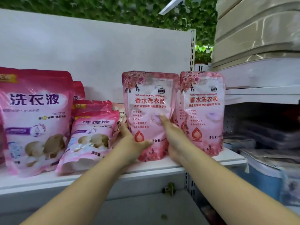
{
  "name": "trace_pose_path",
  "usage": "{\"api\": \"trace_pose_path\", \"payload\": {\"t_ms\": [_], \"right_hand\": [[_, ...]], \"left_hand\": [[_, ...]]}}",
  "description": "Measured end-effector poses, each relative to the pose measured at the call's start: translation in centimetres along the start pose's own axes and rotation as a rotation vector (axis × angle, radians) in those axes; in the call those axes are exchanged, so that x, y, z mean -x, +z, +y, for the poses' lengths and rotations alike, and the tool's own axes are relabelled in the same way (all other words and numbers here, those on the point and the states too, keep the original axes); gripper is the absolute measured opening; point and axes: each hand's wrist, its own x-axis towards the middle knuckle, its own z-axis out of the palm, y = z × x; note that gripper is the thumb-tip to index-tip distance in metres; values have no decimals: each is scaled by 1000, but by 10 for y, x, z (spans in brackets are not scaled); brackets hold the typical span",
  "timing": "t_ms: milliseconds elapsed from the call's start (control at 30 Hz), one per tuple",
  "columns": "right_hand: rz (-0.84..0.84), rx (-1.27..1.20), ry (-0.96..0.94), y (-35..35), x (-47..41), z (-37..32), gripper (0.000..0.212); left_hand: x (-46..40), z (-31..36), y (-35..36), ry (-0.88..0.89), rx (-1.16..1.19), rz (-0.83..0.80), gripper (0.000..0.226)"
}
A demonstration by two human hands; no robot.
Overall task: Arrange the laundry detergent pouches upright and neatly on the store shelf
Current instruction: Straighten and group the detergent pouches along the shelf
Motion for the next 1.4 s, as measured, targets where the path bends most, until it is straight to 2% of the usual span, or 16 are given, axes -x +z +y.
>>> {"api": "trace_pose_path", "payload": {"t_ms": [100,233,600,767,867,933,1067,1267,1400], "right_hand": [[77,28,-38,-1,-6,-3,66],[102,67,-61,-5,-5,0,58],[98,19,-61,-12,-9,9,61],[98,15,-77,-6,-2,11,71],[123,-15,-97,-10,-3,10,43],[130,-14,-98,-11,-2,10,38],[155,-9,-106,-4,-8,12,54],[114,-60,-20,2,-34,9,47],[59,-28,-10,2,-43,10,51]], "left_hand": [[-4,4,12,12,-42,20,92],[-10,1,18,45,-62,9,91],[-3,-3,15,116,62,-44,77],[2,2,14,91,153,-79,76],[6,5,14,85,180,-88,78],[8,7,14,73,173,-70,76],[8,9,15,44,95,-29,74],[-15,14,18,-42,-79,35,73],[-21,9,23,-31,-13,73,76]]}}
